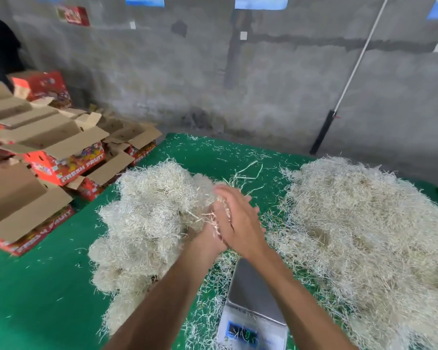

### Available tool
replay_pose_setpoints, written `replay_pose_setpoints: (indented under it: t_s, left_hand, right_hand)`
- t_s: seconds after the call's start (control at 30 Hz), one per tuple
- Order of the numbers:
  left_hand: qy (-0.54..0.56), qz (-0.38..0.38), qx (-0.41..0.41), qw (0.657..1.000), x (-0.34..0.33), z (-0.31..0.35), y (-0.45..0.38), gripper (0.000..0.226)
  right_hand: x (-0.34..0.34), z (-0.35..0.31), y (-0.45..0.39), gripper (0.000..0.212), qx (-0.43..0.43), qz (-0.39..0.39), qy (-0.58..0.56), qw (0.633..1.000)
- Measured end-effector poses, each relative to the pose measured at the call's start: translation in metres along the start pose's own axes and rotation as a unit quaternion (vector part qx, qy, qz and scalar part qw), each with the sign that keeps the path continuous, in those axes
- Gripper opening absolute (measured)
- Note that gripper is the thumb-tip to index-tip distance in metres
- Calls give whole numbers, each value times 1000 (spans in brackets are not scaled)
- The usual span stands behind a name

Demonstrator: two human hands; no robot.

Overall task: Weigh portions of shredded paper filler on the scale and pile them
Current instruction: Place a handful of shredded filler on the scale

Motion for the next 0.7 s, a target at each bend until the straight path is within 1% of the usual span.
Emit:
replay_pose_setpoints:
  t_s: [0.03,0.07,0.1,0.13,0.17,0.2,0.23,0.27,0.33,0.37,0.43,0.47,0.5,0.53,0.57,0.6,0.63,0.7]
  left_hand:
    - [-31,-31,-16,999,-5,6,4,26]
    - [-27,-52,-33,998,-5,18,5,23]
    - [-1,-50,-45,998,0,29,3,21]
    - [27,-23,-39,999,12,35,3,18]
    - [36,9,-49,998,26,39,-1,15]
    - [81,14,-49,995,35,40,-1,15]
    - [119,36,-64,990,48,39,0,24]
    - [146,61,-54,986,59,35,-2,34]
    - [184,73,-35,980,80,32,-7,41]
    - [172,84,-33,981,93,36,-8,42]
    - [162,64,-57,983,123,50,-17,46]
    - [124,46,-81,988,139,59,-17,45]
    - [59,48,-92,993,156,69,-16,42]
    - [-22,79,-102,991,178,76,-16,38]
    - [-91,139,-114,979,204,83,-14,33]
    - [-127,199,-115,965,229,88,-11,28]
    - [-139,245,-115,953,250,91,-11,24]
    - [-143,281,-125,941,275,92,-11,20]
  right_hand:
    - [3,5,-6,47,-19,6,8,1000]
    - [7,15,-8,43,-40,10,15,999]
    - [9,25,-7,40,-60,14,16,998]
    - [8,34,-5,38,-79,14,7,997]
    - [2,38,-3,38,-87,13,-10,996]
    - [-8,36,-3,39,-80,2,-24,997]
    - [-23,31,-4,40,-59,-19,-29,998]
    - [-40,24,-4,44,-32,-46,-28,998]
    - [-73,21,-6,58,-5,-106,-18,994]
    - [-84,25,-8,62,-13,-134,0,991]
    - [-103,43,-18,63,-57,-180,48,981]
    - [-111,54,-22,61,-79,-201,81,973]
    - [-120,63,-29,61,-92,-220,107,965]
    - [-129,70,-37,61,-96,-235,121,960]
    - [-139,73,-47,62,-97,-238,124,958]
    - [-149,73,-60,64,-98,-223,118,963]
    - [-157,71,-75,66,-95,-195,105,971]
    - [-173,59,-104,69,-75,-140,76,984]
Point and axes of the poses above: each hand's wrist, its own y-axis away from the middle knuckle, its own x-axis out of the back of the hand, z = x × y, the point moved 7 cm from there along -y, towards the middle knuckle, and after that the axes turned 14 degrees about -y, right-handed, at the moved point
